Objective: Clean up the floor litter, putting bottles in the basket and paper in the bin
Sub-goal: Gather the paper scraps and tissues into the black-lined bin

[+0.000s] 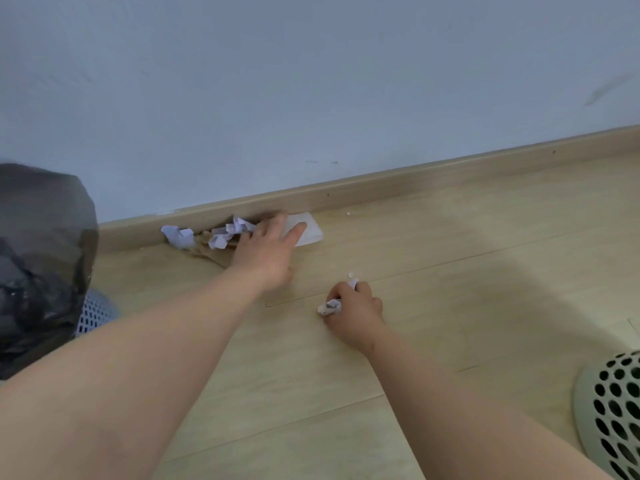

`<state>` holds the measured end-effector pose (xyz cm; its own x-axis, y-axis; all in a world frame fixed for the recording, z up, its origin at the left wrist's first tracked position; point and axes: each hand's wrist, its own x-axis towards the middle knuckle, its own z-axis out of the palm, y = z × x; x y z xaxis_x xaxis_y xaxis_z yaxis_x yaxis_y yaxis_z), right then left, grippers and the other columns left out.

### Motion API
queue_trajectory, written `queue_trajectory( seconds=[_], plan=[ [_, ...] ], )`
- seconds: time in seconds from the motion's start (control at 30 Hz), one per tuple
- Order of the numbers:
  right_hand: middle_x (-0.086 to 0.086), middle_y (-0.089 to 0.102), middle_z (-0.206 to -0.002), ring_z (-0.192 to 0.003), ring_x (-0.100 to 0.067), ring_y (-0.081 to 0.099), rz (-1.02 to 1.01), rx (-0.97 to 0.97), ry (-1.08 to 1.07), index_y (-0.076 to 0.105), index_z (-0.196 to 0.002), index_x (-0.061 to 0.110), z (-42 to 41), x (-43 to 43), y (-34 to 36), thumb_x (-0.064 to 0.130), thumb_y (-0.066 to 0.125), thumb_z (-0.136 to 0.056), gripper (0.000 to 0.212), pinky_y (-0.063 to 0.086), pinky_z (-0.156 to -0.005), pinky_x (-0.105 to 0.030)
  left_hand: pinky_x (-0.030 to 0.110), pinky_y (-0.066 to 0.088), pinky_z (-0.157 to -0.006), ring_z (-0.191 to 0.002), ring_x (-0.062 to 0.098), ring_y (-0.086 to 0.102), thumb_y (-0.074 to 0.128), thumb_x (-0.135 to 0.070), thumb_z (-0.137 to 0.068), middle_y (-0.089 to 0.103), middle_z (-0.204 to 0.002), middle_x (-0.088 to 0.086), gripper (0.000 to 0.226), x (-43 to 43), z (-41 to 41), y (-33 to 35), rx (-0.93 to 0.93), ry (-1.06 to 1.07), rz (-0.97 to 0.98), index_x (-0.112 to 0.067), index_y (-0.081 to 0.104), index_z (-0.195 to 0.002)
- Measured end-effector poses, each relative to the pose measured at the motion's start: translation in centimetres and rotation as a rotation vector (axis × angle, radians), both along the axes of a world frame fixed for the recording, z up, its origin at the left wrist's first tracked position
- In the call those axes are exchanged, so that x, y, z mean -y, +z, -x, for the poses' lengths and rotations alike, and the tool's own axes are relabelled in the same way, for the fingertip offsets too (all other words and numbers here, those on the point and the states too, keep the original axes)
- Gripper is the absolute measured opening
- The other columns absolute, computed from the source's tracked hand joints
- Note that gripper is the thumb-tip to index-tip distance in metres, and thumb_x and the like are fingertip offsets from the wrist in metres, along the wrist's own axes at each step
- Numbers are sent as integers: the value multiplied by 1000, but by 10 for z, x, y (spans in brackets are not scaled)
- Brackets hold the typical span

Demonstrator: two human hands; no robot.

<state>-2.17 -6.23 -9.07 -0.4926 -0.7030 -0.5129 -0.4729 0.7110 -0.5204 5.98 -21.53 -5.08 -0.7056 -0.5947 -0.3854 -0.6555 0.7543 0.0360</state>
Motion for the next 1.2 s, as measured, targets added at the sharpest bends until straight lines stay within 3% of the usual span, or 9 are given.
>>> queue_trajectory(
  seconds=[0.23,0.47,0.67,0.73,0.83,0.97,1.03,1.1,1.2],
  plan=[
    [2,40,-126,-135,-17,28,-35,64,60,53,-117,19,16,8,11,21,53,-91,27,30,-103,-27,39,38,-99,-126,31,31,49,-36,-92,33,-141,-1,48,-24,-26,-14,-106,105,-27,-36,36,-138],
    [-8,36,-125,-114,-31,38,-21,-60,44,52,-113,18,-15,-16,8,23,50,-92,22,35,-91,-31,25,21,-98,-122,24,34,47,-34,-94,44,-126,0,33,-83,-54,-11,-255,260,-207,-26,50,-126],
    [-4,37,-121,-111,-28,39,-69,-77,127,52,-108,20,-47,-53,15,20,49,-91,18,37,-80,-28,26,32,-89,-115,23,43,46,-15,-87,49,-123,-1,36,-124,-91,-12,-215,226,-288,-25,54,-121],
    [-4,41,-118,-110,-29,44,-79,-56,138,49,-96,26,-52,-61,19,20,49,-90,8,41,-84,-29,28,37,-75,-104,24,55,61,-16,-76,57,-109,-1,36,-129,-108,-7,-214,91,-220,-26,61,-111],
    [-2,42,-107,-106,-29,50,-102,-26,156,43,-79,29,-60,-72,27,19,49,-90,16,45,-89,-30,21,29,-46,-54,13,59,76,-17,-17,56,-63,-11,54,-139,-138,1,-88,-93,-69,-33,66,-68],
    [-7,46,-105,-105,-27,52,-98,-36,226,32,-64,33,-68,-78,36,17,51,-88,35,44,-89,-30,14,19,-36,-38,12,49,65,-5,-10,48,-51,-8,51,-141,-158,-1,-36,-146,29,-26,62,-56],
    [-7,48,-105,-98,-23,49,-67,-31,233,32,-64,33,-71,-80,41,17,51,-88,35,43,-86,-29,22,9,-38,-48,19,55,78,-9,-35,51,-66,-6,45,-141,-159,10,-47,-105,-39,-21,62,-75],
    [-7,49,-106,-98,-22,50,-38,-29,215,33,-64,33,-72,-81,45,17,51,-90,35,42,-80,-26,27,18,-44,-76,26,59,56,-2,-75,44,-85,-9,27,-137,-161,9,-125,81,-112,-21,50,-92],
    [-3,47,-99,-85,-17,47,24,-19,162,36,-64,31,-73,-83,51,16,53,-89,34,36,-69,-21,24,31,-48,-100,23,60,52,-12,-85,49,-106,-15,12,-131,-155,22,-257,334,-286,-23,48,-82]
  ],
)
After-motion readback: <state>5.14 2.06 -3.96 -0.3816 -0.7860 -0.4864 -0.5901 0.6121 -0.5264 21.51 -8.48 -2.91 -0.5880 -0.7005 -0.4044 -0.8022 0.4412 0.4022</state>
